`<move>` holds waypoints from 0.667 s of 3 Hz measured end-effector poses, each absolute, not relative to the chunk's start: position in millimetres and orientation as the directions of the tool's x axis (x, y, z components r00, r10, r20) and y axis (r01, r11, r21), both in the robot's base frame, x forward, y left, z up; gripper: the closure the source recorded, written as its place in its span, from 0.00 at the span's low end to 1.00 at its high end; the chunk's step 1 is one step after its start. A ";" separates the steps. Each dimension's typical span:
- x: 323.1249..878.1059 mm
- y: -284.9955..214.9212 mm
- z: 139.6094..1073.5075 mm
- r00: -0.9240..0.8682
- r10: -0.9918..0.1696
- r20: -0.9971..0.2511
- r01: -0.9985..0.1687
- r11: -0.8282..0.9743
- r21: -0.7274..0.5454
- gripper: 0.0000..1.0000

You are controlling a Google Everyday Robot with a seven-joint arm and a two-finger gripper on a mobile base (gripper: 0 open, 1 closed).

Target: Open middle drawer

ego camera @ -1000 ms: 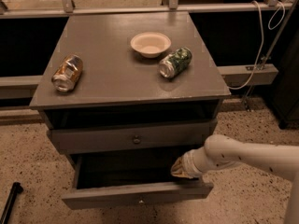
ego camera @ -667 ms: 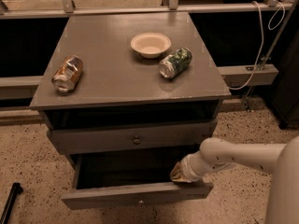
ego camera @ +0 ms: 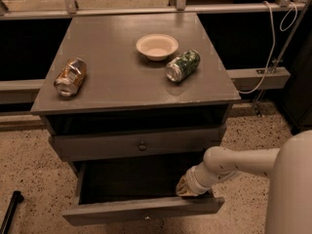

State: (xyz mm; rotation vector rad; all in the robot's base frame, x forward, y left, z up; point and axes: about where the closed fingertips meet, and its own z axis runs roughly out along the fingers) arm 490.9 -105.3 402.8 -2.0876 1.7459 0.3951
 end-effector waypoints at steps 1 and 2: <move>464.5 -103.9 411.4 0.186 -0.856 -0.482 -0.982 -0.170 -0.077 0.91; 465.0 -103.7 411.6 0.186 -0.856 -0.482 -0.982 -0.170 -0.077 0.90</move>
Offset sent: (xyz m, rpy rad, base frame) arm -0.1032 0.0046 0.0634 0.2726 0.1111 0.0223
